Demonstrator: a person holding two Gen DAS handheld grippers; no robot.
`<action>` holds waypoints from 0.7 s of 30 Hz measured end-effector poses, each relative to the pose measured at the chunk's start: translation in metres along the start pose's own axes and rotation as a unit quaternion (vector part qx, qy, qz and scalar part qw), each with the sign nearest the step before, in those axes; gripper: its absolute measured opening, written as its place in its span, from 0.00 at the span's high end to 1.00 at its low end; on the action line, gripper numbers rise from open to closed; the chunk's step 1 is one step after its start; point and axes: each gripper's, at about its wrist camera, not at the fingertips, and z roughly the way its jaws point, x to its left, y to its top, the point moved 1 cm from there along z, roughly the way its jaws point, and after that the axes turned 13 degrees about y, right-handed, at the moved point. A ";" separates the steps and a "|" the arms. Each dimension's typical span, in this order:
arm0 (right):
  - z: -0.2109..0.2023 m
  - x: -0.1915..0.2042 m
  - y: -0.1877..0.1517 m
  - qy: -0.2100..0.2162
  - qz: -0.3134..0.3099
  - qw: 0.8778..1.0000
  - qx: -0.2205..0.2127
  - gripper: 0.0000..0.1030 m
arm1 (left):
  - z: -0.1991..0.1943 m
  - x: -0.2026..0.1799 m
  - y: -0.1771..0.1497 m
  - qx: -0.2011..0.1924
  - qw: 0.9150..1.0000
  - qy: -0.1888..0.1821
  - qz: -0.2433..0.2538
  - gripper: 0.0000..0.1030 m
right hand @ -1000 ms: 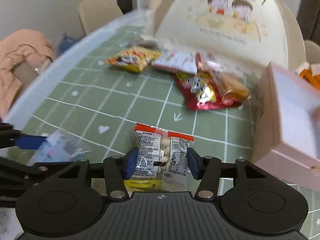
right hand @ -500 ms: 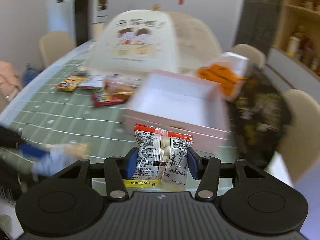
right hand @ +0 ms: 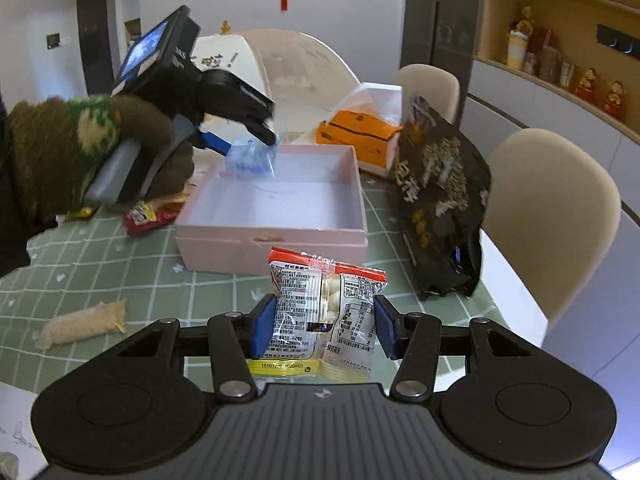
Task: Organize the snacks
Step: 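Drop the candy bag into the pink box with the left gripper while the right carries its packet, then release the white-orange packet into the pink box with the right gripper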
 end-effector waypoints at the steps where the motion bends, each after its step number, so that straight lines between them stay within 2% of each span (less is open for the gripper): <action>1: 0.000 -0.004 0.000 -0.001 0.003 1.000 0.000 0.50 | -0.007 0.007 -0.001 -0.008 1.000 -0.017 -0.015 0.39; 3: 0.004 -0.012 0.006 0.004 0.011 1.000 -0.002 0.50 | -0.024 0.019 -0.003 -0.023 0.999 -0.019 -0.015 0.39; 6: 0.013 -0.016 0.037 0.028 0.016 0.999 -0.019 0.50 | -0.058 0.033 -0.011 -0.037 0.999 -0.013 0.010 0.39; 10: 0.042 -0.016 0.113 0.061 -0.002 0.997 -0.040 0.50 | -0.107 0.048 -0.019 -0.059 0.996 0.004 0.061 0.39; 13: 0.078 -0.021 0.169 0.087 0.009 0.996 0.005 0.44 | -0.139 0.066 -0.026 -0.061 0.994 0.018 0.094 0.39; 15: 0.096 -0.023 0.195 0.078 0.017 0.996 0.028 0.44 | -0.154 0.088 -0.031 -0.056 0.993 0.027 0.105 0.39; 18: 0.105 -0.020 0.215 0.069 0.004 0.997 0.022 0.39 | -0.162 0.130 -0.035 -0.052 0.992 0.059 0.099 0.39; 21: 0.113 -0.012 0.215 0.065 -0.004 0.998 0.013 0.37 | -0.153 0.187 -0.036 -0.033 0.993 0.103 0.055 0.39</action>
